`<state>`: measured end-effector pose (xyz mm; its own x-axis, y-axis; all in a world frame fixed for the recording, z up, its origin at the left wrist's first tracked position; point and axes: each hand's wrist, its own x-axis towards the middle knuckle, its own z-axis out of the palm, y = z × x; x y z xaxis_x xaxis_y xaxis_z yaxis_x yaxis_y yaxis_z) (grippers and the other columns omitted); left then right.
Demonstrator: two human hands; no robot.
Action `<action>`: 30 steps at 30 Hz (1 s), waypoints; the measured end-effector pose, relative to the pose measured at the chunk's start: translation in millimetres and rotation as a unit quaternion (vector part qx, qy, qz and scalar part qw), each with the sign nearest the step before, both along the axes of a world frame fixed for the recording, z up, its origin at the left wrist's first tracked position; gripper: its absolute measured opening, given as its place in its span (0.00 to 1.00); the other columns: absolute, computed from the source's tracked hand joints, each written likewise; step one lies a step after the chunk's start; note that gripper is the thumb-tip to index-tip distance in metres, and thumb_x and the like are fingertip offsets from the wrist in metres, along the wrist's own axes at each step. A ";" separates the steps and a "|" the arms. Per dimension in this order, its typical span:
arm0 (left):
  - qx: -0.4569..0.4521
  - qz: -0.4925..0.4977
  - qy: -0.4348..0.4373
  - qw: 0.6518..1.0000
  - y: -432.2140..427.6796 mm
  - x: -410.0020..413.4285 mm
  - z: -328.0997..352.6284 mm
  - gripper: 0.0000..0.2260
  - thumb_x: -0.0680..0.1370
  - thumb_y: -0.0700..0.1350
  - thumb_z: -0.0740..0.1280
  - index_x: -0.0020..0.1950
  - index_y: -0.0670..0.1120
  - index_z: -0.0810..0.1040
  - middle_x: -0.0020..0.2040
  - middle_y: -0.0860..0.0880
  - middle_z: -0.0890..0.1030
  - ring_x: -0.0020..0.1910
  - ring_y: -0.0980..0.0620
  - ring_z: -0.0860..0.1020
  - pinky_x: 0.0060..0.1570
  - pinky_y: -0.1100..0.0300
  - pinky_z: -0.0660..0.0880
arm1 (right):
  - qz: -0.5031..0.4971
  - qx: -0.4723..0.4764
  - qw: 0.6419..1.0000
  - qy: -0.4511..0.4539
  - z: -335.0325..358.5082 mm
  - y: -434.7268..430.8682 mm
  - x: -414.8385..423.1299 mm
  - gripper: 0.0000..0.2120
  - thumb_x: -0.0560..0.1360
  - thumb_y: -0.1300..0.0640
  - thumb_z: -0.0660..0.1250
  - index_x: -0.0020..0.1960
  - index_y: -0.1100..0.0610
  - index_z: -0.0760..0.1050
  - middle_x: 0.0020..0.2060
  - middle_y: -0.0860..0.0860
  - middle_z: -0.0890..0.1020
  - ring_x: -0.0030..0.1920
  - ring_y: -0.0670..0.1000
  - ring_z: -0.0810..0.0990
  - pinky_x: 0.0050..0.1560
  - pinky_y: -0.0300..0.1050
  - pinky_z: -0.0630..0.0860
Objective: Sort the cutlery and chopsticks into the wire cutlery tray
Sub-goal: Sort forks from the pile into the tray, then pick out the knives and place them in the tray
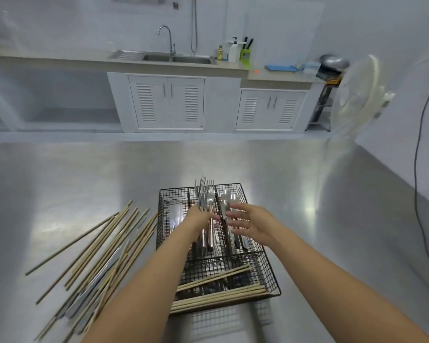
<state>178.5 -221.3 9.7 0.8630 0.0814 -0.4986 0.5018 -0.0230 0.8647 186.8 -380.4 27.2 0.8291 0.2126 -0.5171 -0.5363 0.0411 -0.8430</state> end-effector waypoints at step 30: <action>0.232 0.271 -0.010 0.934 149.3 -67.4 -1.6 0.05 0.71 0.41 0.64 0.37 0.42 0.79 0.37 0.39 0.80 0.34 0.42 0.77 0.38 0.54 0.76 | 0.005 0.066 0.997 0.043 0.9 59.7 -5.3 0.12 0.78 0.60 0.63 0.59 0.63 0.74 0.42 0.57 0.81 0.38 0.54 0.79 0.41 0.48 0.78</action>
<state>111.2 -72.0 8.1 0.6407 0.7124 -0.2862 0.5331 -0.1446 0.8336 181.5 -320.7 28.1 0.7803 0.2916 -0.5533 -0.6076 0.1433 -0.7812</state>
